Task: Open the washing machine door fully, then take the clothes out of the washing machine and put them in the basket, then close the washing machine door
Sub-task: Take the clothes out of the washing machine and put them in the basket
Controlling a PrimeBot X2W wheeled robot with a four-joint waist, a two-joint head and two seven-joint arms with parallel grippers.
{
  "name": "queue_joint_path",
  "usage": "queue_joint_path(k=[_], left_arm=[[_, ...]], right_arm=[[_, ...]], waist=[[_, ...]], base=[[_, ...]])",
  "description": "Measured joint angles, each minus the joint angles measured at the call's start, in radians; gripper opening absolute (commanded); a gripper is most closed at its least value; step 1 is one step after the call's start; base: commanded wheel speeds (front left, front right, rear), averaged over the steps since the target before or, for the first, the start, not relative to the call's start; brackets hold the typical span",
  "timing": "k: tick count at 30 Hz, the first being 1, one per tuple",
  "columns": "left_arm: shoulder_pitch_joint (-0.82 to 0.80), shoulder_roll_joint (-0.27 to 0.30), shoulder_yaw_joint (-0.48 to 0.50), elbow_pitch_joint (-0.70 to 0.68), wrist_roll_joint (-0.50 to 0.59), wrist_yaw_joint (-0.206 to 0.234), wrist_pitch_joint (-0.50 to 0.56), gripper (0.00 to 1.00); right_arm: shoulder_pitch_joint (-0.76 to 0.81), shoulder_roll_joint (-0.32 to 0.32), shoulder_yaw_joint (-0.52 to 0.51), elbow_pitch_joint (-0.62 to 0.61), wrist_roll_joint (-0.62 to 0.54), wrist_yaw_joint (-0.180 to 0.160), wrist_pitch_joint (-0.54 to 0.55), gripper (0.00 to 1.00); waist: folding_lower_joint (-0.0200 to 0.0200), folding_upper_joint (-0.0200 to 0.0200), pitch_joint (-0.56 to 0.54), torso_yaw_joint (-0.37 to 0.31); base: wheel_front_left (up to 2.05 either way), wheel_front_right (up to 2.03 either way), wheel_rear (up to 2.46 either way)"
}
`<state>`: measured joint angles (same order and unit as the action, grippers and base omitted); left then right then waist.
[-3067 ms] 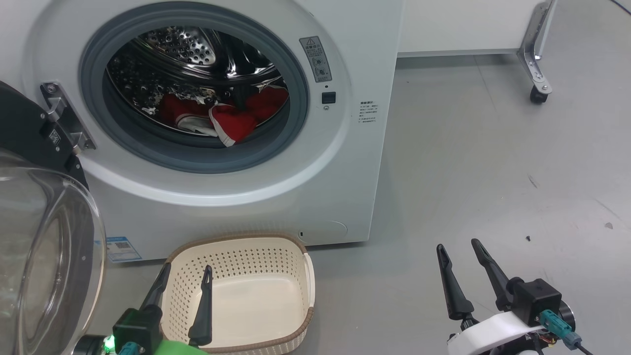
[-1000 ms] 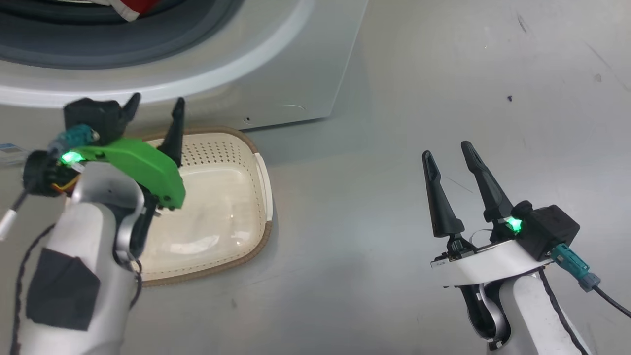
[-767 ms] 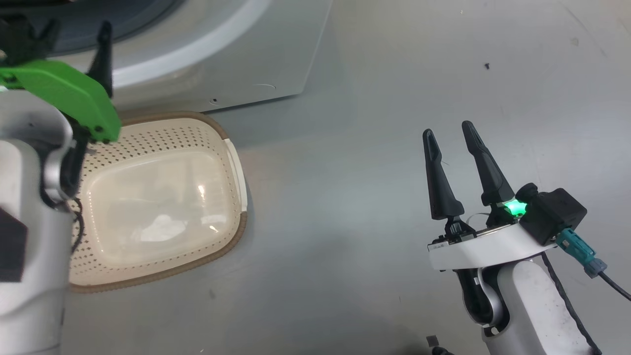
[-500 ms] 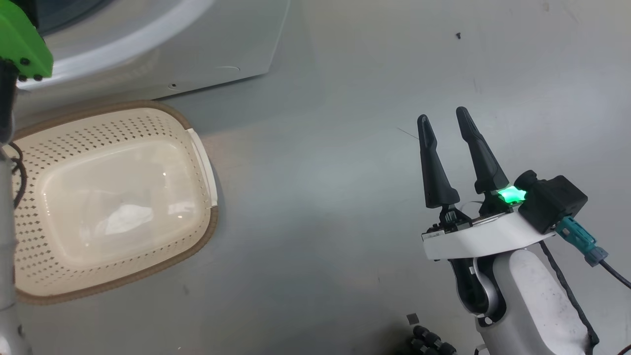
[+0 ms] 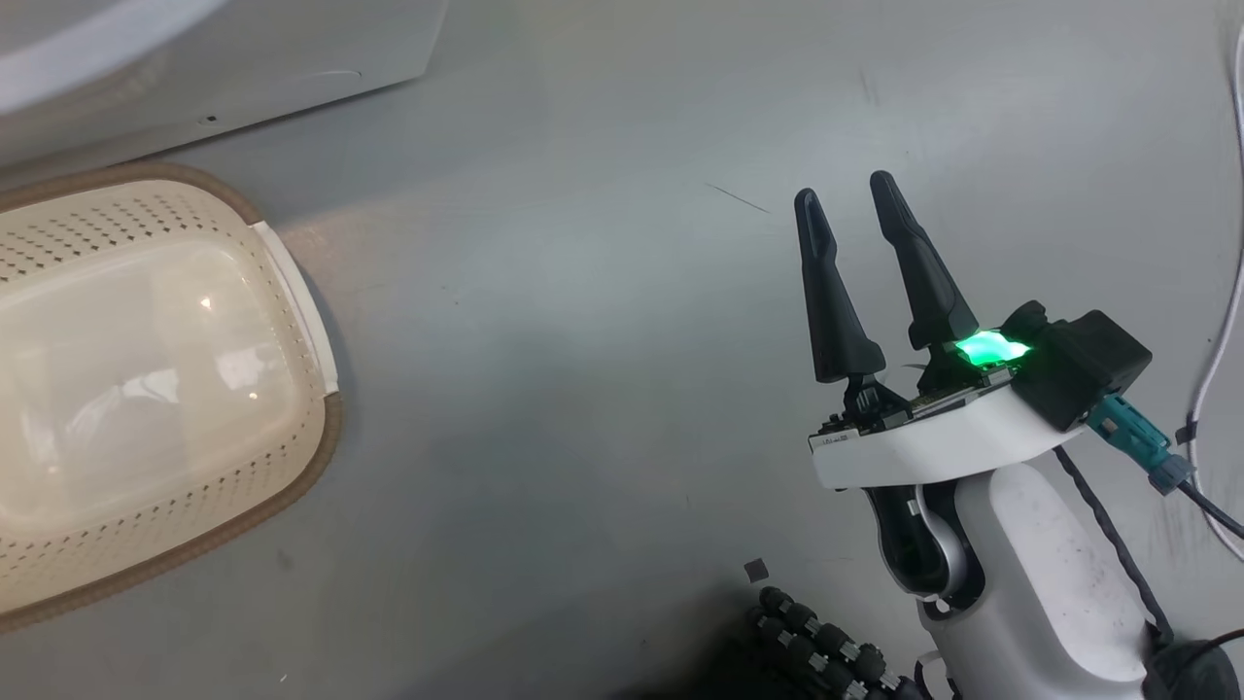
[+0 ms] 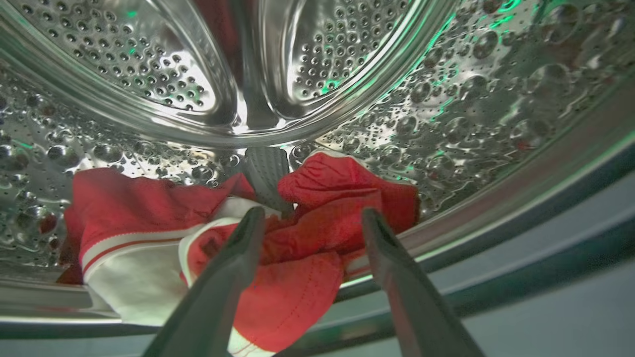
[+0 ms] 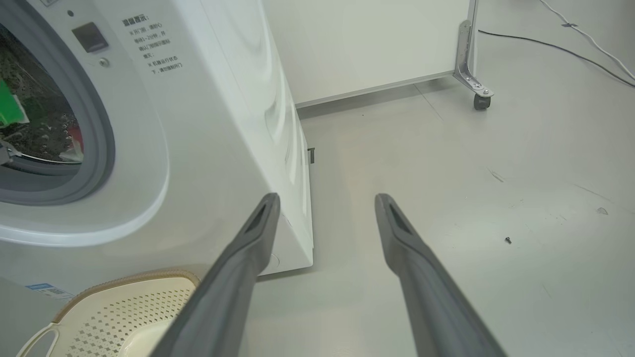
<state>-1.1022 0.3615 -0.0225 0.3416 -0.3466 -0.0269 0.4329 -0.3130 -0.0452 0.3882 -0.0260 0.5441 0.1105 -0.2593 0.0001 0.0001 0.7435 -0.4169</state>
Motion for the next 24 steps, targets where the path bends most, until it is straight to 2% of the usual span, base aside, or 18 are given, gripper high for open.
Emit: queue_joint_path(k=[5,14,15,16,17,18,24], left_arm=[[-0.041,0.034,0.009,0.044,0.025,0.011,0.016,1.00],[-0.061,0.049,0.002,0.137,0.068,0.060,0.059,1.00],[-0.063,0.050,-0.002,0.142,0.072,0.064,0.063,0.91],[-0.066,0.051,-0.004,0.150,0.075,0.066,0.072,0.62],[-0.067,0.051,-0.007,0.157,0.075,0.066,0.074,0.24],[-0.069,0.051,-0.009,0.165,0.076,0.066,0.078,0.00],[-0.075,0.048,-0.015,0.188,0.076,0.066,0.075,0.00]], right_arm=[[-0.026,0.001,0.012,0.001,0.012,0.000,0.000,1.00],[-0.040,0.001,0.015,0.004,0.019,0.000,0.000,1.00],[-0.042,0.001,0.015,0.006,0.019,0.000,0.000,1.00],[-0.046,0.001,0.015,0.007,0.019,0.000,0.000,1.00],[-0.049,0.001,0.015,0.007,0.019,0.000,0.000,1.00],[-0.051,0.001,0.015,0.007,0.019,0.000,0.000,1.00],[-0.057,0.001,0.015,0.018,0.018,0.000,0.000,1.00]], waist=[[0.0000,0.0000,0.033,-0.025],[0.0001,0.0000,0.055,-0.046],[0.0000,0.0000,0.055,-0.046],[0.0000,0.0000,0.055,-0.046],[0.0000,0.0000,0.055,-0.045],[0.0000,0.0000,0.054,-0.045],[0.0000,0.0000,0.048,-0.041]], base=[[0.00,0.00,0.00],[0.00,0.00,0.00],[0.00,0.00,0.00],[0.00,0.00,0.00],[0.00,0.00,0.00],[0.00,0.00,0.00],[0.00,0.00,0.00]])
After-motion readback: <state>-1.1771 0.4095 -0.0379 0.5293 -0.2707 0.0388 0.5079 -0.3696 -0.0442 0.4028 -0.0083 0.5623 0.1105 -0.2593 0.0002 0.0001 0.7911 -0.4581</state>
